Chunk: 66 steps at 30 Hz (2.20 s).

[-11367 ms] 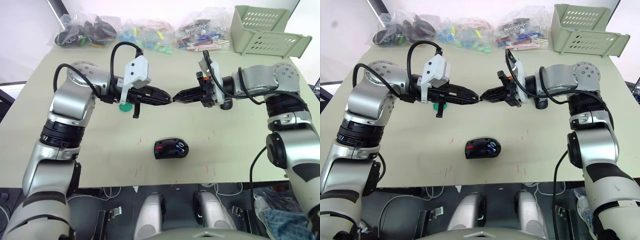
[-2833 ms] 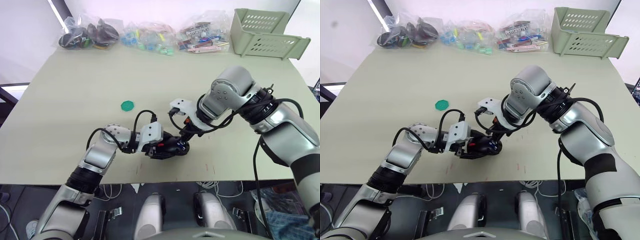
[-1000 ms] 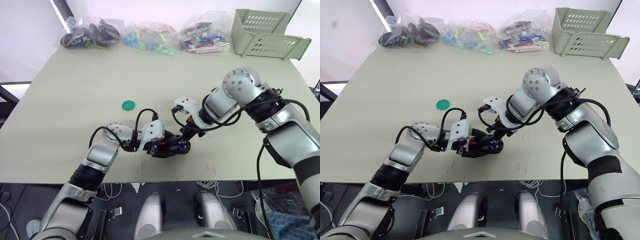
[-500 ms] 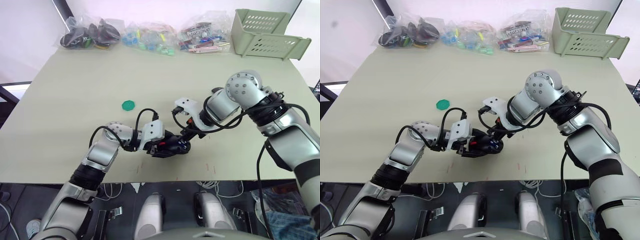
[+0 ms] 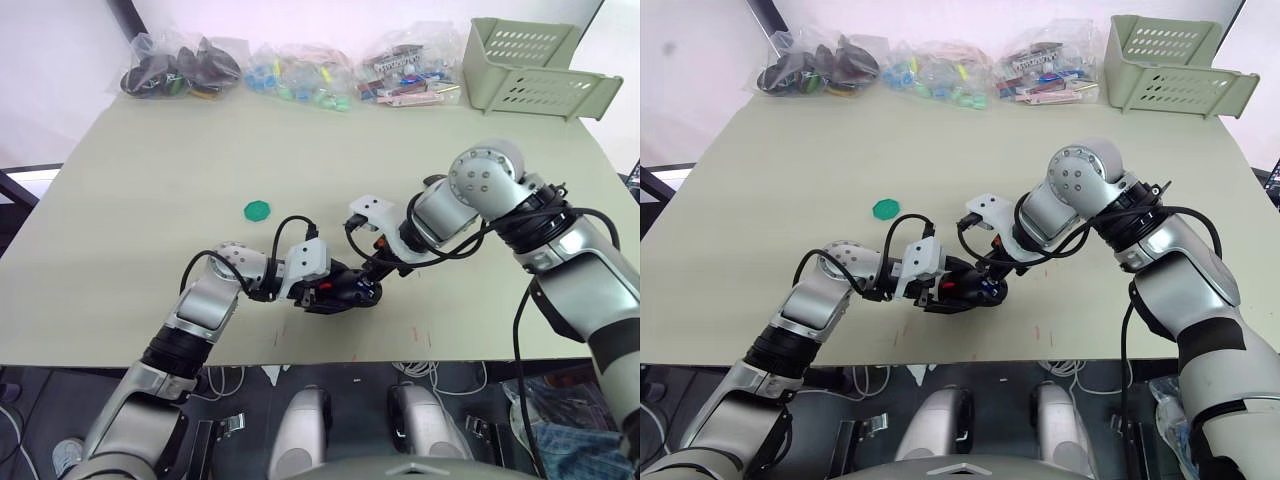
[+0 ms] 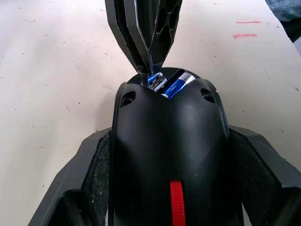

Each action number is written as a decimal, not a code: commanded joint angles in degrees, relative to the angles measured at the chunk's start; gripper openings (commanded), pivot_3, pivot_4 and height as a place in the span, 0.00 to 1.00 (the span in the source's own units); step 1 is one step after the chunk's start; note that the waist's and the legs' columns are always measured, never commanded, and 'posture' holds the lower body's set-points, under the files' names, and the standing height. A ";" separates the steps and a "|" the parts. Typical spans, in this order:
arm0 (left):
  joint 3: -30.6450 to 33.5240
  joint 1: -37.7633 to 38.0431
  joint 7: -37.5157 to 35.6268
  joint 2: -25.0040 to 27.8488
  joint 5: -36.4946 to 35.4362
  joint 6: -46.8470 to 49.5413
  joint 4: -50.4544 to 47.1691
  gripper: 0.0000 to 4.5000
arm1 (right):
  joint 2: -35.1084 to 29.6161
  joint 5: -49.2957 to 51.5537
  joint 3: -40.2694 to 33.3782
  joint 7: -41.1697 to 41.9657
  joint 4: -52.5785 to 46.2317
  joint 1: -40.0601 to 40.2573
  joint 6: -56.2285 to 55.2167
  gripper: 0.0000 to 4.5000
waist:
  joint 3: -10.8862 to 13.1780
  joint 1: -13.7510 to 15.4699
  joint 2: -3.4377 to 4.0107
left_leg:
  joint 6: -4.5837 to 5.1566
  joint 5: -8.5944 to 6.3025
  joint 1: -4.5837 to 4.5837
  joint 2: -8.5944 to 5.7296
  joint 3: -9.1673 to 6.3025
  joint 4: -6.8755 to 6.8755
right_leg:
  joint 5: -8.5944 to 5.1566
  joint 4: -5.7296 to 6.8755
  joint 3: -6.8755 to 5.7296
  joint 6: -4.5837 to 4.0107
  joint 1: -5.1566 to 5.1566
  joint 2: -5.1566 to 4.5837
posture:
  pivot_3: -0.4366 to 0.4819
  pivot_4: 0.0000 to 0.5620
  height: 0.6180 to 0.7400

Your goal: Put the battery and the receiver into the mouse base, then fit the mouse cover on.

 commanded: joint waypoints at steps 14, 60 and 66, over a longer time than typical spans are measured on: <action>-0.31 -0.97 1.22 -0.83 0.68 -0.53 0.40 0.72 | -1.13 -4.49 4.17 7.53 -3.20 -2.92 0.40 0.00 | 0.00 0.08 0.00 | 0.00 0.00 -0.01 0.00 0.00 0.00 | 0.00 -0.04 0.00 0.00 0.00 -0.01 | 0.48 0.27 1.00; -1.16 -0.96 1.84 -1.55 2.47 -1.61 0.80 0.72 | 4.60 -24.29 11.67 30.70 -2.20 -9.77 0.40 0.00 | 0.01 -0.04 0.02 | 0.00 0.00 -0.03 0.00 0.00 -0.07 | 0.01 -0.19 -0.05 0.00 0.00 -0.01 | 0.48 0.27 1.00; -1.24 -1.09 1.98 -1.68 2.60 -1.19 0.48 0.72 | 6.27 -26.84 11.89 32.49 -1.31 -9.43 0.40 0.00 | 0.01 -0.10 0.03 | 0.00 0.00 0.00 0.00 0.00 -0.07 | 0.01 -0.18 -0.05 0.01 0.01 0.00 | 0.48 0.27 1.00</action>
